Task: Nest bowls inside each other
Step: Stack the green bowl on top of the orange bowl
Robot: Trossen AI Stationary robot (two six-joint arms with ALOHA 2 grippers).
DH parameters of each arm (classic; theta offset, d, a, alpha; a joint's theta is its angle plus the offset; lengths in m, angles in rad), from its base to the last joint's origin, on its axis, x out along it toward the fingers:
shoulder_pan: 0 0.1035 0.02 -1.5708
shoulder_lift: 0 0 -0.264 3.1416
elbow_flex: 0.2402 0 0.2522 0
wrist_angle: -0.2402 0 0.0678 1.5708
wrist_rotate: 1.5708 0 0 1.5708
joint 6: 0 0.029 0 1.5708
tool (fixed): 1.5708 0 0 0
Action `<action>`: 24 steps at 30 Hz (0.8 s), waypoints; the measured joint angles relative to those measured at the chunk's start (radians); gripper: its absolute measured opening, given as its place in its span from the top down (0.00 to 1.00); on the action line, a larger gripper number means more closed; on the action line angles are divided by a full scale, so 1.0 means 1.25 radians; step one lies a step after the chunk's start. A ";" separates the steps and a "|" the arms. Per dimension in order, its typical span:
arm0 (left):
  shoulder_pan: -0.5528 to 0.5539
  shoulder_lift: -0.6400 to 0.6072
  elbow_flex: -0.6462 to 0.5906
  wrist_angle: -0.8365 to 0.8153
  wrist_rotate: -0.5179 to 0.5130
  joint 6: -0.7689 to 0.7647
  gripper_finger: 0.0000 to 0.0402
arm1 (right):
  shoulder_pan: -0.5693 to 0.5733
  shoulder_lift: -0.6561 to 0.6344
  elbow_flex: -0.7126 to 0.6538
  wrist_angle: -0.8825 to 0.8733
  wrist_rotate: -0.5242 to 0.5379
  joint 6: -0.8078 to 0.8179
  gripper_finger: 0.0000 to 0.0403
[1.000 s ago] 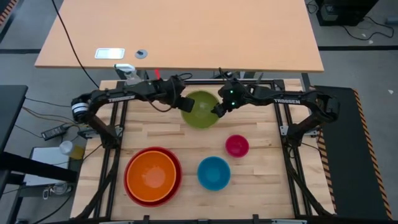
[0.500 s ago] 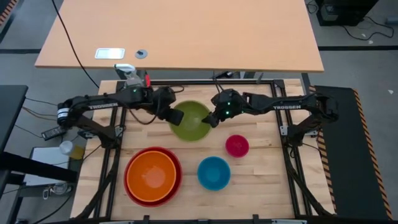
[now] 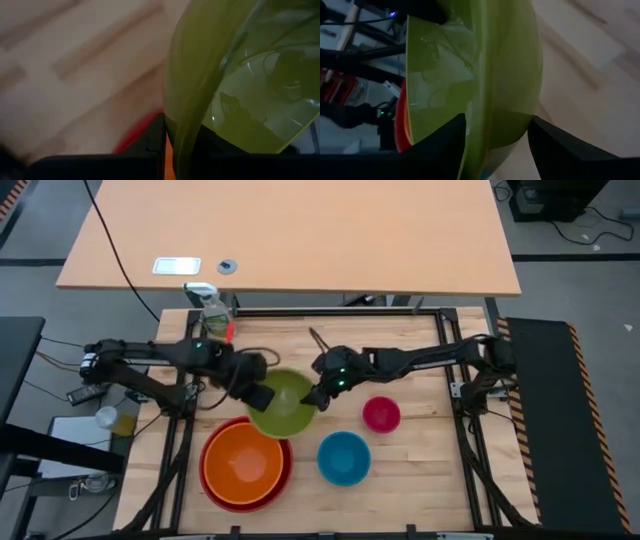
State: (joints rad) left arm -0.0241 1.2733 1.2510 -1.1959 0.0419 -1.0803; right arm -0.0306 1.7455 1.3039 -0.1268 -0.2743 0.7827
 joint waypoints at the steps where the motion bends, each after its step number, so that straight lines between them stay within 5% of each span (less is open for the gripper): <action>1: -0.017 -0.002 0.000 -0.011 0.000 -0.023 0.88 | 0.004 0.014 0.017 -0.001 -0.008 -0.004 0.48; 24: -0.492 -0.015 0.001 -0.096 -0.036 -0.531 0.88 | 0.111 0.280 0.339 -0.055 -0.116 -0.033 0.48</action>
State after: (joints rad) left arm -0.6392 1.2548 1.2521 -1.3164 -0.0036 -1.7439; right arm 0.1078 2.0952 1.7282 -0.1962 -0.4194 0.7417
